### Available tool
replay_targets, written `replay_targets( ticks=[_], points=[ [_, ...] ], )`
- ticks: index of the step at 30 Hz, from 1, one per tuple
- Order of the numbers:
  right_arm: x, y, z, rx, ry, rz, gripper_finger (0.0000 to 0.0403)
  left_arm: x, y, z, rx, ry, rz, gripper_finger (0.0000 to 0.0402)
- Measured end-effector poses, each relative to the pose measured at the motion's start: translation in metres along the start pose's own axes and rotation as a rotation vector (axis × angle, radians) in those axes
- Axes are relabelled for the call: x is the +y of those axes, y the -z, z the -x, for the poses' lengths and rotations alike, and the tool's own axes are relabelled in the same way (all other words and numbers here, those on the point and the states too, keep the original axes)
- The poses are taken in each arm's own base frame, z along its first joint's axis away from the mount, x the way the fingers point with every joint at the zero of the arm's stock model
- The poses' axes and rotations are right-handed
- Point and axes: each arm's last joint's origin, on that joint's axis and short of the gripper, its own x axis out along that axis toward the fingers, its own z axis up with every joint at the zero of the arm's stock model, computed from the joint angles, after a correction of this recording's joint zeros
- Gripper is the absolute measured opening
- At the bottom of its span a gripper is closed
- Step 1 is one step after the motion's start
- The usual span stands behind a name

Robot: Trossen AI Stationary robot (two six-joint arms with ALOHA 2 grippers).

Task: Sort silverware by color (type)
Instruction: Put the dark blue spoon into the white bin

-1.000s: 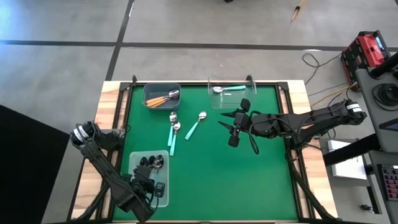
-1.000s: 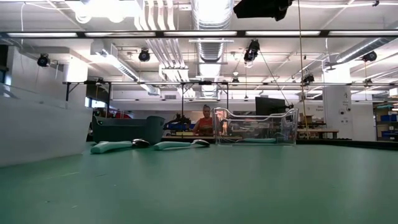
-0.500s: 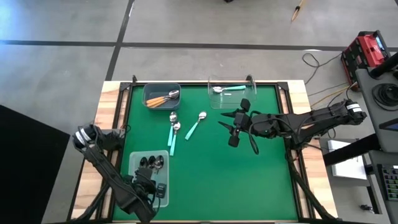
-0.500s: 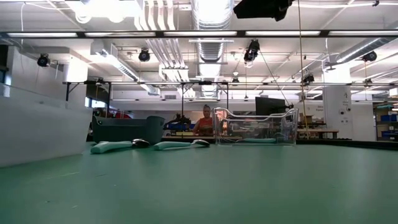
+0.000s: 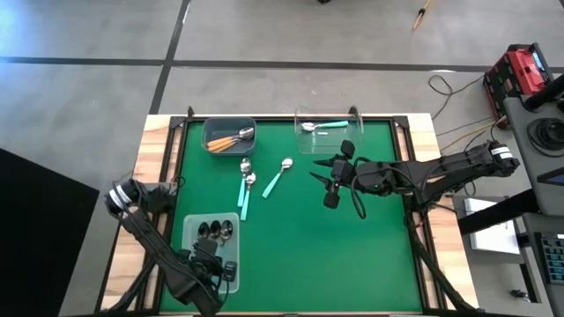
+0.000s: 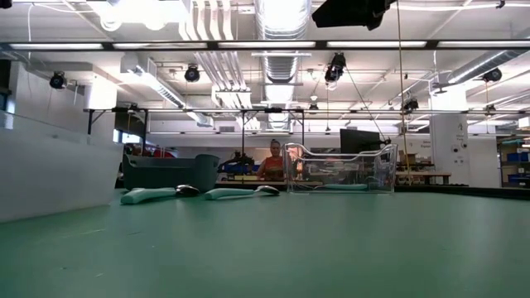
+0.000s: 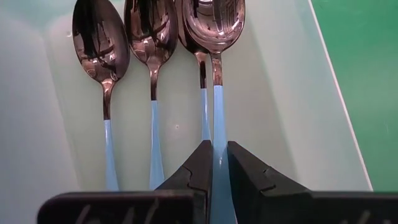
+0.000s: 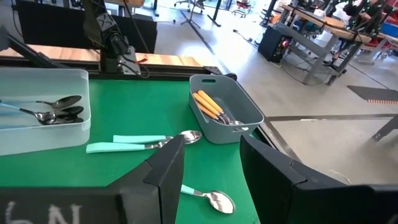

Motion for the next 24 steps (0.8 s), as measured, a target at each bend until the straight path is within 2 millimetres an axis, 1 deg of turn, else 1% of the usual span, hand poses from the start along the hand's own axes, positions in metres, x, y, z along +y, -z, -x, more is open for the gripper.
replay_targets(
  ticks=[17,24],
  points=[
    [0.000,0.000,0.000,0.005,0.000,-0.009,0.0148,-0.003,0.008,-0.010,-0.008,-0.010,-0.005,0.0019],
    [0.000,0.001,0.000,0.014,-0.001,-0.004,0.0148,-0.003,0.008,-0.011,-0.011,-0.014,-0.006,0.0031]
  ],
)
